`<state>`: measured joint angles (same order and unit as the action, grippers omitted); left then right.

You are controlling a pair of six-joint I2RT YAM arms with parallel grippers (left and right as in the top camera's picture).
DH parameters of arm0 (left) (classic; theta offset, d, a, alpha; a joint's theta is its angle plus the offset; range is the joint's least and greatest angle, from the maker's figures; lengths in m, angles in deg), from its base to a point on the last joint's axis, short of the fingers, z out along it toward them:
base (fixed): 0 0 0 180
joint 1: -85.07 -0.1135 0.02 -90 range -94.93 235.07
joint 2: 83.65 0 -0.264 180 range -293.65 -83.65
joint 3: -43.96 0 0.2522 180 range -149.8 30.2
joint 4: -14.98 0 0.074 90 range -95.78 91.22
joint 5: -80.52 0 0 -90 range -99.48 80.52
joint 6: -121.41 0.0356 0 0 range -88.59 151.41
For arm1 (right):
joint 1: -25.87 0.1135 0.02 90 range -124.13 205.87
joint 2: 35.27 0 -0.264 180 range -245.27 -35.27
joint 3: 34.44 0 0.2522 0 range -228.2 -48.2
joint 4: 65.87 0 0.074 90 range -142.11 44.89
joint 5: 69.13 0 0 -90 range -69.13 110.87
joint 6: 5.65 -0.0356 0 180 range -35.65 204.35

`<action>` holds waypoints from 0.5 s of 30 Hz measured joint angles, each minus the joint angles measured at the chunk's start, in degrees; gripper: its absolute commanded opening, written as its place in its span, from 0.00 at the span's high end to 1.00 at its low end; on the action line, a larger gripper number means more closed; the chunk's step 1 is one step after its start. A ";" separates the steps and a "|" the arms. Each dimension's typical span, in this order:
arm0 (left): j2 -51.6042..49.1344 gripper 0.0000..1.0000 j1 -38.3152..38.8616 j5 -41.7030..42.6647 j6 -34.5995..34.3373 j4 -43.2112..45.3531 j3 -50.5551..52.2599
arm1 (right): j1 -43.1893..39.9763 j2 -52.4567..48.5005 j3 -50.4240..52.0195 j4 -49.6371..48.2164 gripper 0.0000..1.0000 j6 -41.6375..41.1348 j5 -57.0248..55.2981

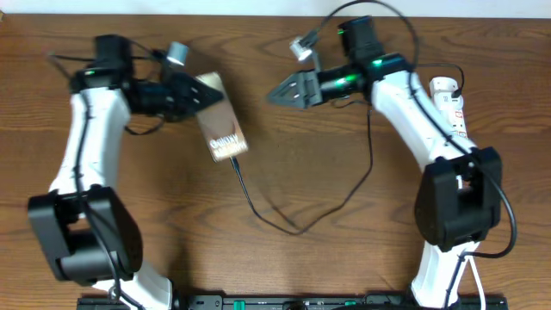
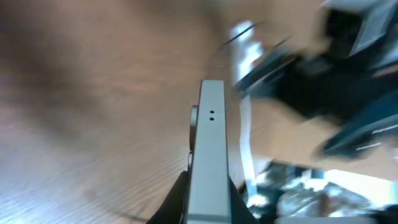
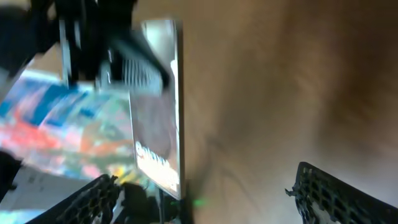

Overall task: Plug charger to phone and switch on socket
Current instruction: 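Lower the phone with both grippers toward the table center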

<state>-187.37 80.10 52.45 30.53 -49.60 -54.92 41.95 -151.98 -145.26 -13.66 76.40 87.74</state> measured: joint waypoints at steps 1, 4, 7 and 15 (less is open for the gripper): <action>-0.59 0.93 2.01 -2.67 0.74 -0.42 0.00 | -0.96 0.09 0.00 0.87 0.10 0.26 -1.05; -2.82 0.93 8.11 -7.65 2.32 0.11 0.00 | -2.71 0.24 -0.02 3.52 0.10 0.94 -5.03; -5.55 0.93 13.07 -9.60 2.84 2.84 0.00 | -2.89 0.31 -0.02 6.29 0.10 1.49 -9.22; -16.50 0.93 14.53 -2.67 -0.26 13.75 0.00 | -2.71 0.31 -0.04 10.62 0.08 2.64 -17.62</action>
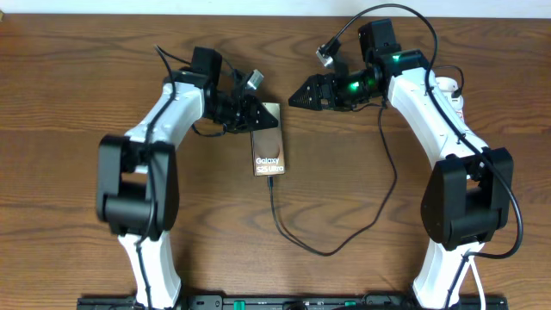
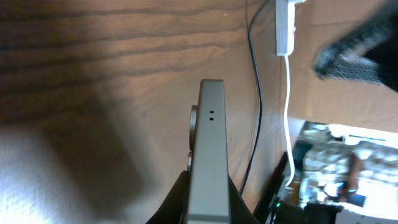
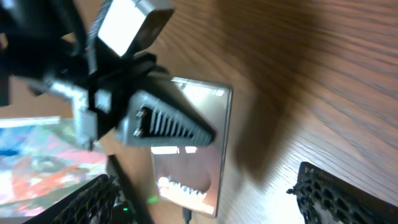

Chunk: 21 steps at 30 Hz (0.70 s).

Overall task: Plug charger to phone and switch on socket
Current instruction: 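Lower the phone with both grippers toward the table center, then lay the phone flat on the table and open the left gripper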

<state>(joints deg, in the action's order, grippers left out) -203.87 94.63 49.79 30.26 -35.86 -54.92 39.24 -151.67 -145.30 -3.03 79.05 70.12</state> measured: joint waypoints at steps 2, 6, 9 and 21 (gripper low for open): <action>-2.93 0.93 -0.13 2.19 -0.85 1.84 0.00 | 0.00 0.00 0.00 0.44 0.05 0.09 -1.70; -6.47 0.93 -0.17 4.15 -2.10 2.56 0.02 | -0.02 0.00 0.00 0.87 0.04 0.13 -5.33; -6.88 0.93 -0.13 4.37 -2.34 2.60 0.02 | -0.17 0.00 0.00 0.87 0.04 -0.13 -8.17; -6.86 0.93 0.48 -1.09 -3.21 2.62 0.02 | -0.28 0.02 0.00 2.14 0.01 -0.31 -14.53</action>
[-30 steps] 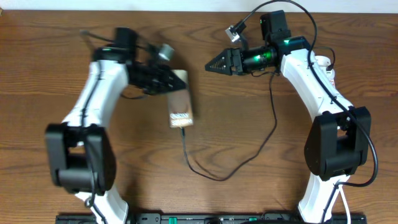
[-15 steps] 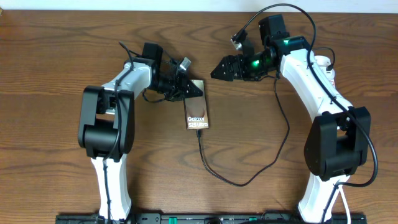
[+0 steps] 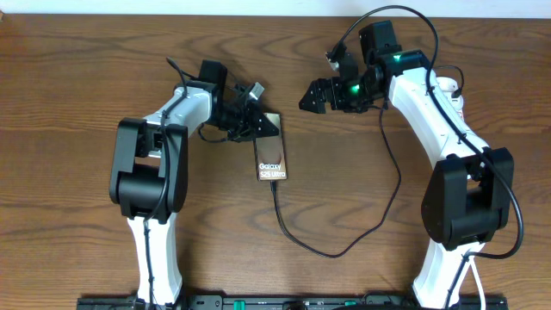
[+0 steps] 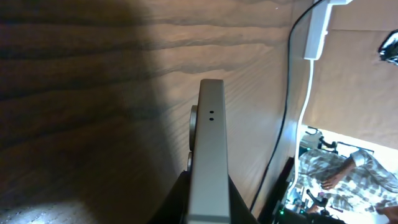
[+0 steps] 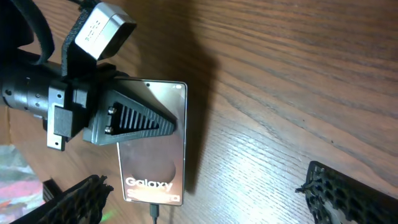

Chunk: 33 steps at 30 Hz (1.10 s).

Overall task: Plug charger to phone and switch on socket
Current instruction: 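Lay the phone flat on the table and open the left gripper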

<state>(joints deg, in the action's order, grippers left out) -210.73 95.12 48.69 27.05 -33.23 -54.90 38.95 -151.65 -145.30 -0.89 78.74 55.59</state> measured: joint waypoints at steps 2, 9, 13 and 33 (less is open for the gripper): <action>0.00 0.93 0.31 -0.33 -0.11 0.02 0.00 | 0.00 0.00 0.00 0.17 0.01 0.00 -0.26; 0.00 0.93 1.68 -3.26 -0.13 -0.28 0.00 | 0.00 0.00 0.00 0.37 0.01 0.00 -1.36; 0.00 0.93 2.60 -3.93 -0.15 -0.46 0.00 | 0.00 0.00 0.00 0.39 0.01 0.00 -1.60; -0.33 0.71 3.26 -9.68 -1.51 -2.69 0.00 | 0.00 0.00 0.00 1.62 0.01 0.00 -4.76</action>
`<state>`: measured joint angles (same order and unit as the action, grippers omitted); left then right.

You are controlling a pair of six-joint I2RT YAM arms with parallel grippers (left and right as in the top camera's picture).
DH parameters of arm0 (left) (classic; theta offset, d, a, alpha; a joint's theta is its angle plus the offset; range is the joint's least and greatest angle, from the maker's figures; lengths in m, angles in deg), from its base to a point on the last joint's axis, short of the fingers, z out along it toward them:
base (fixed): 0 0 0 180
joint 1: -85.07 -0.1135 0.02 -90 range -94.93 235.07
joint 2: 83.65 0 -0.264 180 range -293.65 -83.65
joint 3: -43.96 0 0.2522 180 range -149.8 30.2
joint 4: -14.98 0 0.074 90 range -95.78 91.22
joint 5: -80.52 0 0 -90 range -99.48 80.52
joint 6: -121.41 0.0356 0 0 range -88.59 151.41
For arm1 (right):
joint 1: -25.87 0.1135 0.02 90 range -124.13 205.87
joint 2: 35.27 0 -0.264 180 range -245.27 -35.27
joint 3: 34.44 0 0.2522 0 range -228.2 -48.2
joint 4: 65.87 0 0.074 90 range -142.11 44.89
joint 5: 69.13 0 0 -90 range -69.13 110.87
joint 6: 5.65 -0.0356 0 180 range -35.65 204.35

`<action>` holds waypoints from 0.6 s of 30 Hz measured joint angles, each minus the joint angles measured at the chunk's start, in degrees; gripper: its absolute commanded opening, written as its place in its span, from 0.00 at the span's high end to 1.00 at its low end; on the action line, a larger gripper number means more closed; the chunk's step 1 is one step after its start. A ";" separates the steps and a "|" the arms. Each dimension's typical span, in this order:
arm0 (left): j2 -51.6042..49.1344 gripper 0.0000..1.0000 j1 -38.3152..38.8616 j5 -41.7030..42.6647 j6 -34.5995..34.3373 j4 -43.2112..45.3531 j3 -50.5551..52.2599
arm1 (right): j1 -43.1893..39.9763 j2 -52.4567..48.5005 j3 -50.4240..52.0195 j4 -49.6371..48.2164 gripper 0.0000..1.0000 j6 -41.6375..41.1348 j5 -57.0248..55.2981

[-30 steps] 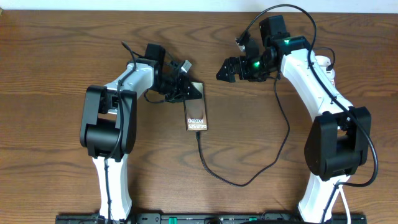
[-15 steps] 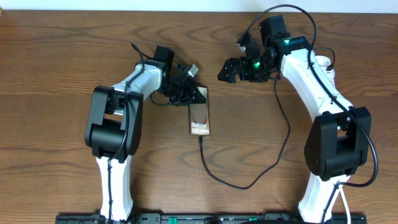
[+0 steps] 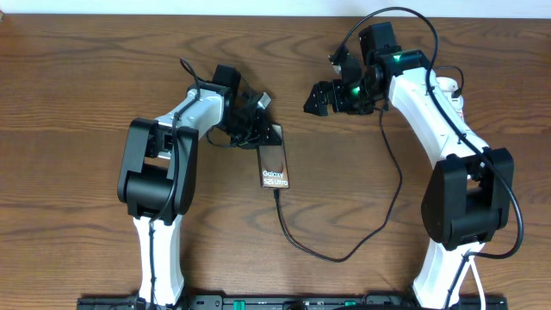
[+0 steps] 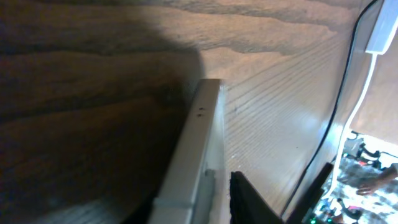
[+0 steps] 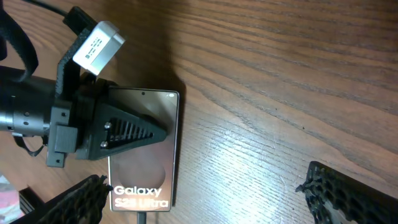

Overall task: Plug charger to phone and switch on socket
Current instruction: 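Lay the phone flat on the table and open the left gripper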

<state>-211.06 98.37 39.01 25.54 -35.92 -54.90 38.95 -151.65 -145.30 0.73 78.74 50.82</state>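
The phone [image 3: 275, 168] lies flat on the wooden table, its screen showing "Galaxy S23 Ultra" [image 5: 144, 168]. A black charger cable [image 3: 344, 256] is plugged into its near end and loops off to the right. My left gripper [image 3: 268, 136] is at the phone's far end. The left wrist view shows the phone's edge [image 4: 193, 149] leaning away from the right finger [image 4: 245, 199] with a gap, so the jaws stand open. My right gripper [image 3: 317, 97] hovers open to the right of the phone. The white socket strip [image 3: 448, 93] lies at far right.
The cable's slack curves across the table's middle and climbs past the right arm [image 3: 422, 112] to the socket strip. The left arm [image 3: 159, 164] lies along the table's left half. A black rail [image 3: 275, 302] runs along the near edge.
The left gripper was shut on the phone's far end; now its fingers stand apart and the phone lies loose between them, a little further right. The right gripper has barely shifted.
The left gripper first held the plugged-in phone at the far left, tilted, with the right gripper open nearby. At the two later moments it held the phone nearer the middle and more squarely. Now the phone lies flat and the grip is released.
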 measured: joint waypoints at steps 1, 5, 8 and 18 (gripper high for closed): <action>0.00 0.71 0.00 0.02 -0.02 0.04 0.00 | 0.00 0.00 0.00 0.02 0.01 0.00 -0.02; 0.00 0.67 0.00 0.46 0.11 0.09 0.00 | 0.00 0.00 0.00 0.02 0.01 0.00 -0.02; 0.00 0.64 0.00 0.87 0.11 0.09 0.00 | 0.00 0.00 0.00 0.09 0.01 0.00 -0.02; 0.04 0.56 0.04 0.28 -0.37 -0.79 -0.50 | 0.00 0.00 0.00 0.33 0.01 0.00 -0.02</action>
<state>-211.02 98.42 39.29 25.17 -36.71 -55.40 38.95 -151.65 -145.30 1.05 78.74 50.80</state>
